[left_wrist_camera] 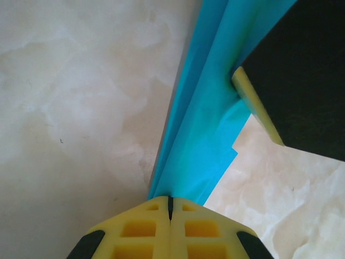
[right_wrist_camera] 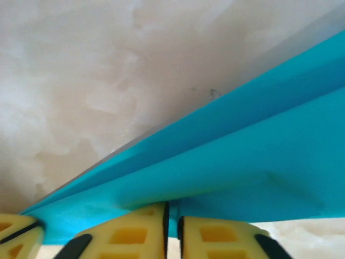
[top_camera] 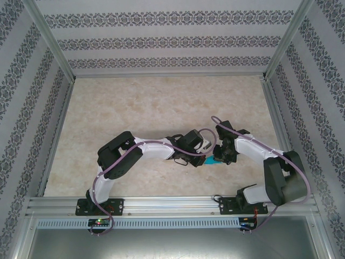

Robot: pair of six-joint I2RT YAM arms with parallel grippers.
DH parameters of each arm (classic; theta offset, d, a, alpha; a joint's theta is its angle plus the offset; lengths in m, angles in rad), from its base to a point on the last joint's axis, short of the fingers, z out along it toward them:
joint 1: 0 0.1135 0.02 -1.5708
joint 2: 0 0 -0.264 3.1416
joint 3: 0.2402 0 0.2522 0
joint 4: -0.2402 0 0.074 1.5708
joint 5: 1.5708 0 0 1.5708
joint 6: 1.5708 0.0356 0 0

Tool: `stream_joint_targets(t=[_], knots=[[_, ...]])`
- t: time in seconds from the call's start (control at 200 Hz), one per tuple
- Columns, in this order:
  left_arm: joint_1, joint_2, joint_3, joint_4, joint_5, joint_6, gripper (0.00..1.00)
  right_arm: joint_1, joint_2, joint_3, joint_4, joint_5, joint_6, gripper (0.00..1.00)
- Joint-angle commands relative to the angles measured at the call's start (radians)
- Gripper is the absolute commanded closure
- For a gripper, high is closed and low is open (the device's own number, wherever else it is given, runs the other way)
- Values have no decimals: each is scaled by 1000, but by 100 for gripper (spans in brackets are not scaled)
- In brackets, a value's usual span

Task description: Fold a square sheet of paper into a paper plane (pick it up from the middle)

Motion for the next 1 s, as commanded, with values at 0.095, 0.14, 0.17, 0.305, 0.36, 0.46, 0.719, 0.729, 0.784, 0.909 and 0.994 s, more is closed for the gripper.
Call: stream_joint_targets(t=[0.095, 0.14, 0.17, 0.305, 0.36, 0.46, 0.719, 0.729, 0.784, 0.909, 0.994], knots=[[-10, 45, -59, -116, -102, 35, 100, -81, -137, -30, 0, -192, 2, 77], [-10, 49, -60, -118, -106, 35, 100, -109, -164, -39, 4, -248, 4, 76], [-10, 49, -62, -118, -109, 35, 100, -119, -181, -42, 0, -282, 6, 76], [-10, 51, -69, -112, -113, 38, 100, -126, -261, -30, -59, -352, 13, 75], [-10, 52, -69, -112, -113, 38, 100, -126, -297, -21, -100, -360, 13, 75], [-11, 53, -75, -104, -110, 36, 100, -129, -366, -4, -163, -352, 18, 75], [-11, 47, -84, -83, -93, 26, 100, -137, -385, -57, 55, -410, 180, 84], [-12, 47, -84, -81, -93, 25, 100, -137, -378, -66, 77, -411, 188, 85], [-11, 44, -87, -79, -93, 24, 100, -137, -345, -93, 152, -416, 225, 88], [-12, 34, -103, -65, -87, 18, 100, -138, -286, -146, 278, -395, 276, 92], [-11, 34, -108, -60, -84, 14, 100, -146, -266, -175, 325, -381, 292, 94]])
